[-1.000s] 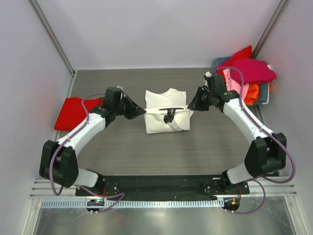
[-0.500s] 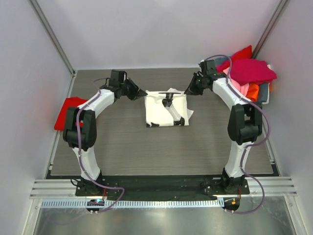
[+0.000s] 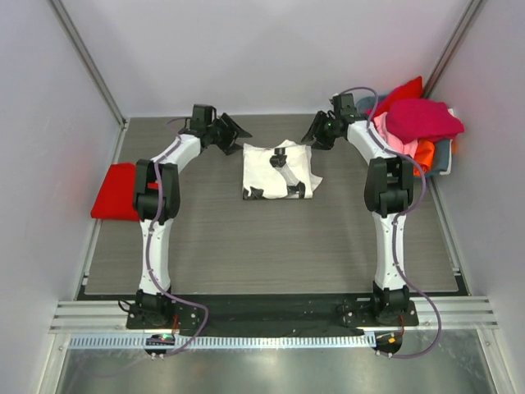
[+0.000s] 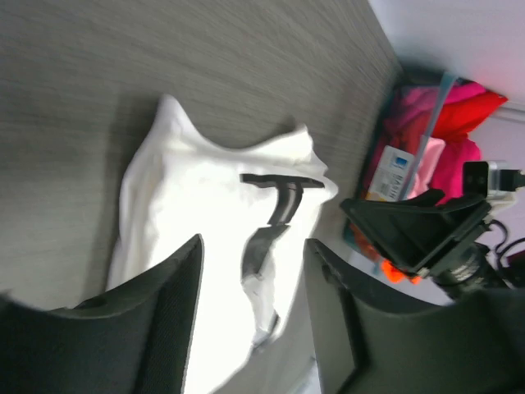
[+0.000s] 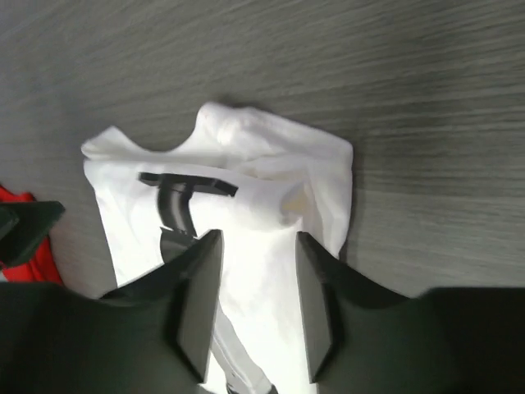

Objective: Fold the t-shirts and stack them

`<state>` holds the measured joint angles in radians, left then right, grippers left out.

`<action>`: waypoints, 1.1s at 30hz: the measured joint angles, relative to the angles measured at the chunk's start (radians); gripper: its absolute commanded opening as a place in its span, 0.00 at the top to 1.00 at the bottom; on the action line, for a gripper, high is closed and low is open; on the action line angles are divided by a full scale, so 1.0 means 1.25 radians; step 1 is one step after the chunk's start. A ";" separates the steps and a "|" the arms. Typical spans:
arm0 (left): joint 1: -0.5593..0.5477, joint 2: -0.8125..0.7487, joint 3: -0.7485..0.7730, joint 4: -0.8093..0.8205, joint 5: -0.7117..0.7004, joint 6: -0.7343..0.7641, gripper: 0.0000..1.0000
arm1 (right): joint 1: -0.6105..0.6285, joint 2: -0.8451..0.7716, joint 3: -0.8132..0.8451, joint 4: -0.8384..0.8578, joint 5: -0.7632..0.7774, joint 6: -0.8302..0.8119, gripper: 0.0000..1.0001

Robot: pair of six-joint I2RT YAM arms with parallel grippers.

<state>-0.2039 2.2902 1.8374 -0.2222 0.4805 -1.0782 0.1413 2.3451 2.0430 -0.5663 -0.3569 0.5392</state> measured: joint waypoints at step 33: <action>0.011 -0.010 -0.236 0.298 0.004 0.139 0.38 | -0.017 -0.084 -0.363 0.435 -0.065 -0.045 0.30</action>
<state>-0.1905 2.2776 1.5421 0.1497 0.4854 -0.9043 0.1204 2.2402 1.5894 -0.0219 -0.4385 0.4824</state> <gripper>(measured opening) 0.636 0.732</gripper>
